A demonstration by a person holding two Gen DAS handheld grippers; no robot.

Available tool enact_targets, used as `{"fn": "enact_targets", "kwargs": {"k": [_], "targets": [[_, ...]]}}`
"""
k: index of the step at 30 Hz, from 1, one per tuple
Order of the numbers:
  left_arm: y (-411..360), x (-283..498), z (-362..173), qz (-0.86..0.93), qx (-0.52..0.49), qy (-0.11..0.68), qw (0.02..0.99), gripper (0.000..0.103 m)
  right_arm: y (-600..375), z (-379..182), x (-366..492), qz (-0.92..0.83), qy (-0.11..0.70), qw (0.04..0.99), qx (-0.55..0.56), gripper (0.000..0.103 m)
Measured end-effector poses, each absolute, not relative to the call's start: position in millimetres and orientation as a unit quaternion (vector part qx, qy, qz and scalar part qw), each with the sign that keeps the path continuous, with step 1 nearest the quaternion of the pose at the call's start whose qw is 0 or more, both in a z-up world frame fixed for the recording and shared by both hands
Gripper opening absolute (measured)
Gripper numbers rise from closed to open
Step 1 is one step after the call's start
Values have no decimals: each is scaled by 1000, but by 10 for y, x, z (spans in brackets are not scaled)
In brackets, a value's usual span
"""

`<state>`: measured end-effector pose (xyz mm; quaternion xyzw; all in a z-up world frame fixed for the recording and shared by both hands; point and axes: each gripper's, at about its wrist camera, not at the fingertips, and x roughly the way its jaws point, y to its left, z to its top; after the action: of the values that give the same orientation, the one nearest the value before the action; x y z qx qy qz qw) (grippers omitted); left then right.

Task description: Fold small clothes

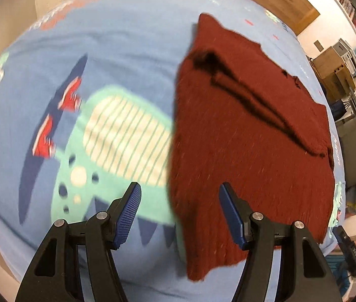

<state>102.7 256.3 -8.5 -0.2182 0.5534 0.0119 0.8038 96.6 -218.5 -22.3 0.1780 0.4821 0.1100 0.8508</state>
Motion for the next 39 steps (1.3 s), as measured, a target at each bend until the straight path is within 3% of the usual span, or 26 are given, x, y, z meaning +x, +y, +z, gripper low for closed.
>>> {"fn": "enact_targets", "kwargs": {"k": [16,26,34,36,39], "targets": [[2270,1001,-421,-83,-285,587,753,58,-2242,-632,1148,129,533,809,211,58],[2499,1019,-514,-109,-367,566,730,58,-2108,-735,1311,163,547,793,213,58],[2487,1010,-537,-120,-370,558,733,57,-2102,-779,1383,187,543,785,231,58],[2454,1009,-542,-124,-371,558,732,57,-2153,-808,1398,194,539,777,259,56],[2396,1028,-550,-127,-365,560,733,57,-2234,-864,1410,198,537,766,293,46]]}}
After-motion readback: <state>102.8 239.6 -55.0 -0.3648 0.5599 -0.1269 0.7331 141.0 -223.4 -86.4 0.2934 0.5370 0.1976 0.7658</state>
